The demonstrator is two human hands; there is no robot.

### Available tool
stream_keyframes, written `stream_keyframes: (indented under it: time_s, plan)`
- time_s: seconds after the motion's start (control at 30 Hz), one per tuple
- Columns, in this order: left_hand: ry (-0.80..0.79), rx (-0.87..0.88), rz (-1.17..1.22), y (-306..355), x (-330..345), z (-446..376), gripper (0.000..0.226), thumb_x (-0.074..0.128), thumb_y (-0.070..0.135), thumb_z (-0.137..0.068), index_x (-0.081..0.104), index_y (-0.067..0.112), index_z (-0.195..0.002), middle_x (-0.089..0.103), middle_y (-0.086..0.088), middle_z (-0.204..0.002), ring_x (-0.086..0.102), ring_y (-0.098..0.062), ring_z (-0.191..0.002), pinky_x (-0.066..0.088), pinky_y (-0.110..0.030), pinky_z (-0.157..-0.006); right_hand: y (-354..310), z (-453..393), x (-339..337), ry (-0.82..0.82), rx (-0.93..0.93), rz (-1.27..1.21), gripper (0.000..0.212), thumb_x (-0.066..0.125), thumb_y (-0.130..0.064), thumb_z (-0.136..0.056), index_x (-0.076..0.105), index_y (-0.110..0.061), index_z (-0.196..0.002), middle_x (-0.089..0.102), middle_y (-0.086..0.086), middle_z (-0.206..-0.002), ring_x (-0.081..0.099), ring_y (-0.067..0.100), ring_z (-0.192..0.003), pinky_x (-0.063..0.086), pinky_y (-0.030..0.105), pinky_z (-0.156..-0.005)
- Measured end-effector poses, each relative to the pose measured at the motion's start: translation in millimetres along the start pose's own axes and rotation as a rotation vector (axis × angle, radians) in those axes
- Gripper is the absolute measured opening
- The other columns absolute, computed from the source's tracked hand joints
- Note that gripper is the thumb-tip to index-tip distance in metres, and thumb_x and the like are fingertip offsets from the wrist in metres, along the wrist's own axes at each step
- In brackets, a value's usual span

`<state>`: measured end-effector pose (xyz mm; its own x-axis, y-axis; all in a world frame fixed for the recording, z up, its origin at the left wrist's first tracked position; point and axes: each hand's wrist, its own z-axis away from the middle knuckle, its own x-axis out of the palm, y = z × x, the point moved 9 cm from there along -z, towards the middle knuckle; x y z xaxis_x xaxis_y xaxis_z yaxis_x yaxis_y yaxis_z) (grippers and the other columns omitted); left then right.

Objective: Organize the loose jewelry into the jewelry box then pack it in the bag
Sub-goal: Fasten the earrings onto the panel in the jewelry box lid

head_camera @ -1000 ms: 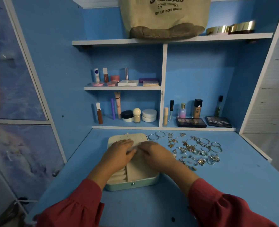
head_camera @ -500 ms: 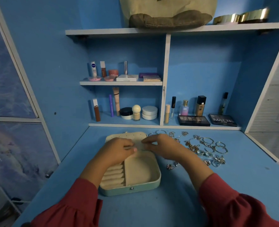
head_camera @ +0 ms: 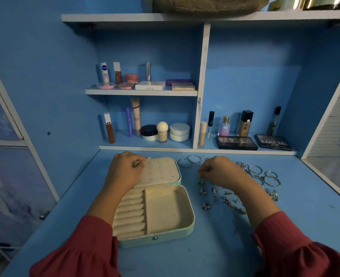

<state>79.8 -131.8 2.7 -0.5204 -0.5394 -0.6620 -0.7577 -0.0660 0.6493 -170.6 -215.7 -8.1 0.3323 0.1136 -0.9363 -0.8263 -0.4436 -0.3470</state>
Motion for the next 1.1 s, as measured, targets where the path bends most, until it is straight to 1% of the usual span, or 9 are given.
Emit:
stream_keyframes:
  time_s: [0.1, 0.23, 0.4, 0.5, 0.63, 0.73, 0.93, 1.03, 1.1]
  plan:
    - [0.071, -0.042, -0.096, -5.2, -6.3, 1.4, 0.023, 0.062, 0.018, -0.090, 0.071, 0.016, -0.110, 0.061, -0.004, -0.117, 0.046, -0.026, -0.116, 0.041, -0.036, -0.096, 1.0, 0.8, 1.6, -0.011, 0.002, 0.098, 0.021, 0.064, -0.041, -0.087, 0.074, -0.025, -0.095, 0.069, -0.005, -0.096, 0.061, 0.016, -0.088, 0.052, 0.033, -0.081]
    - [0.092, -0.204, -0.164, -24.0, -13.3, 4.0, 0.032, 0.057, 0.020, -0.091, 0.065, 0.016, -0.121, 0.056, -0.008, -0.126, 0.044, -0.030, -0.121, 0.042, -0.040, -0.095, -1.3, 0.6, 5.1, -0.006, -0.028, 0.167, 0.024, 0.063, -0.048, -0.086, 0.074, -0.029, -0.093, 0.070, -0.008, -0.095, 0.060, 0.014, -0.089, 0.046, 0.033, -0.090]
    - [0.041, -0.318, -0.042, -44.7, -12.3, 7.2, 0.010, 0.059, 0.016, -0.086, 0.063, 0.009, -0.080, 0.065, -0.010, -0.087, 0.060, -0.029, -0.085, 0.048, -0.038, -0.077, -4.3, 2.1, 4.6, 0.011, -0.041, 0.213, 0.028, 0.058, -0.052, -0.087, 0.072, -0.029, -0.092, 0.069, -0.008, -0.093, 0.058, 0.014, -0.088, 0.034, 0.038, -0.102]
    - [0.018, -0.344, 0.090, -48.6, -10.4, 8.1, 0.011, 0.062, 0.014, -0.085, 0.064, 0.010, -0.074, 0.064, -0.010, -0.077, 0.061, -0.031, -0.079, 0.048, -0.037, -0.075, -5.1, 4.7, 5.2, 0.000, -0.035, 0.187, 0.029, 0.060, -0.055, -0.084, 0.073, -0.030, -0.089, 0.070, -0.011, -0.089, 0.059, 0.012, -0.087, 0.027, 0.039, -0.105]
    - [0.036, -0.367, 0.235, -55.8, -9.7, 7.3, 0.007, 0.065, 0.008, -0.083, 0.071, 0.012, -0.085, 0.068, -0.008, -0.086, 0.064, -0.028, -0.087, 0.049, -0.038, -0.080, -7.8, 7.5, 6.6, -0.002, -0.057, 0.174, 0.016, 0.065, -0.046, -0.083, 0.074, -0.034, -0.090, 0.070, -0.016, -0.091, 0.058, 0.008, -0.090, 0.024, 0.040, -0.108]
    - [0.076, -0.404, 0.349, -61.3, -9.5, 7.2, 0.019, 0.067, 0.006, -0.083, 0.071, 0.007, -0.101, 0.067, -0.006, -0.098, 0.063, -0.024, -0.094, 0.048, -0.035, -0.088, -9.5, 9.8, 5.9, 0.003, -0.067, 0.126, 0.010, 0.067, -0.040, -0.083, 0.072, -0.032, -0.087, 0.069, -0.015, -0.089, 0.058, 0.009, -0.091, 0.028, 0.037, -0.106]
    - [0.149, -0.410, 0.636, -59.7, -15.7, 8.5, 0.020, 0.066, 0.000, -0.084, 0.068, 0.009, -0.102, 0.067, -0.007, -0.099, 0.062, -0.020, -0.091, 0.049, -0.027, -0.082, -14.2, 10.9, 1.6, 0.051, -0.065, -0.035, 0.006, 0.068, -0.024, -0.085, 0.071, -0.025, -0.089, 0.068, -0.009, -0.089, 0.061, 0.013, -0.090, 0.043, 0.034, -0.095]
    - [0.164, -0.415, 0.771, -55.8, -19.5, 8.2, 0.021, 0.062, -0.002, -0.086, 0.068, 0.012, -0.100, 0.068, -0.003, -0.094, 0.062, -0.014, -0.084, 0.048, -0.025, -0.077, -20.4, 11.5, -2.3, 0.113, -0.056, -0.304, 0.010, 0.069, -0.015, -0.086, 0.073, -0.021, -0.093, 0.069, -0.008, -0.087, 0.062, 0.007, -0.085, 0.047, 0.021, -0.082]
    - [0.145, -0.424, 0.867, -56.6, -18.9, 6.8, 0.021, 0.061, -0.003, -0.085, 0.069, 0.011, -0.100, 0.070, -0.005, -0.095, 0.064, -0.017, -0.084, 0.051, -0.028, -0.077, -35.7, 11.8, -3.9, 0.167, -0.097, -0.401, 0.012, 0.069, -0.014, -0.087, 0.073, -0.021, -0.096, 0.066, -0.011, -0.084, 0.056, -0.006, -0.075, 0.040, 0.007, -0.070]
